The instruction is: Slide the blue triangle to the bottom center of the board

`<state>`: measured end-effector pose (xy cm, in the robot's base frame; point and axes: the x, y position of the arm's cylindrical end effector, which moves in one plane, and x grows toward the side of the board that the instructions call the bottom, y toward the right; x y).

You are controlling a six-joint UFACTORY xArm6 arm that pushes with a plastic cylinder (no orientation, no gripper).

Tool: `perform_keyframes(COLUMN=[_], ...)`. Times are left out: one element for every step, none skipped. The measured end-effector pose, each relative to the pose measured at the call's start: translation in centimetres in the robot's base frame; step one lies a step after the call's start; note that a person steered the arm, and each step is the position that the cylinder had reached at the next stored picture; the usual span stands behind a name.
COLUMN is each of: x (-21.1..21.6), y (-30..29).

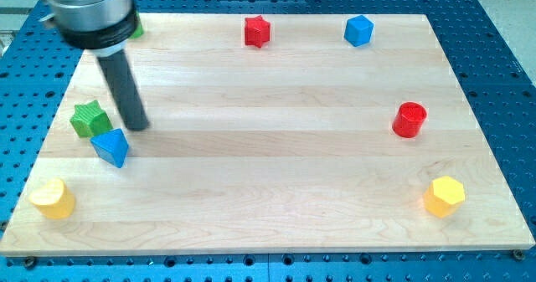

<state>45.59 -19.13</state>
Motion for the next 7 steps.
perform_keyframes(x=[0.1,1.0,3.7,6.4,7.0,8.1,9.0], y=[-0.3,-3.2,-3.2,2.3,5.5,9.3,11.3])
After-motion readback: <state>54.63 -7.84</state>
